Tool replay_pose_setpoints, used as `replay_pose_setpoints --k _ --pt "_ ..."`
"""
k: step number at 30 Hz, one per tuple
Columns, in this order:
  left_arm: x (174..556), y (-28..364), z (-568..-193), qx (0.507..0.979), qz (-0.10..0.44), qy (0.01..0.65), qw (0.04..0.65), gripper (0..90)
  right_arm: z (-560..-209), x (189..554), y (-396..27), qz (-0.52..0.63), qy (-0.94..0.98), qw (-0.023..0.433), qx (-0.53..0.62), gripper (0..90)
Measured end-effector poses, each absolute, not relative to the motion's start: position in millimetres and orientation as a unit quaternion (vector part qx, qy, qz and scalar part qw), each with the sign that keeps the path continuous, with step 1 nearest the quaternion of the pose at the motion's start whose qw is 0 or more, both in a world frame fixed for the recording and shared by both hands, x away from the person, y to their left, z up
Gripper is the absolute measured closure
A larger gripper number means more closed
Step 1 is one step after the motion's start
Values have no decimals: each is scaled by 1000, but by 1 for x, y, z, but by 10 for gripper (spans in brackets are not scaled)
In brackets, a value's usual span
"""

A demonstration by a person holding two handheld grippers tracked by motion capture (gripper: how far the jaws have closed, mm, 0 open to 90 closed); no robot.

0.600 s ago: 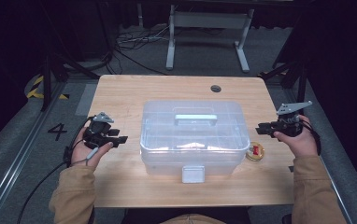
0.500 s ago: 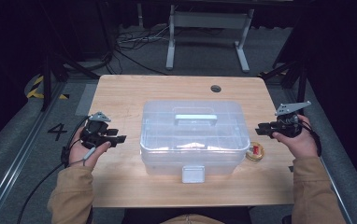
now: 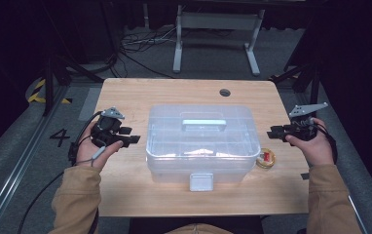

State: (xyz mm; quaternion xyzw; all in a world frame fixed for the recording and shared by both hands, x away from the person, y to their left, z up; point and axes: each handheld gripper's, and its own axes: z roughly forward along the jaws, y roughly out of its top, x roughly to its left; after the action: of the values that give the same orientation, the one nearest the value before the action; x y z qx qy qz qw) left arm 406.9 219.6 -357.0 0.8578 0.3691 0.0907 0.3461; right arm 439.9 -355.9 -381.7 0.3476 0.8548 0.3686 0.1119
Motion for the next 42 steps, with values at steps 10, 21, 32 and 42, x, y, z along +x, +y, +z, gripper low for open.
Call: replay_pose_setpoints --k 10,21,32,42 --pt "418 199 -314 859 89 331 380 498 -389 451 -362 357 851 102 371 664" --pt "420 148 -289 882 63 272 381 483 -394 451 -369 371 844 93 378 660" --pt "423 112 -277 901 55 234 361 472 -395 451 -364 371 846 87 373 628" --pt "422 92 -272 907 48 212 361 447 -394 446 -368 380 841 96 373 607"
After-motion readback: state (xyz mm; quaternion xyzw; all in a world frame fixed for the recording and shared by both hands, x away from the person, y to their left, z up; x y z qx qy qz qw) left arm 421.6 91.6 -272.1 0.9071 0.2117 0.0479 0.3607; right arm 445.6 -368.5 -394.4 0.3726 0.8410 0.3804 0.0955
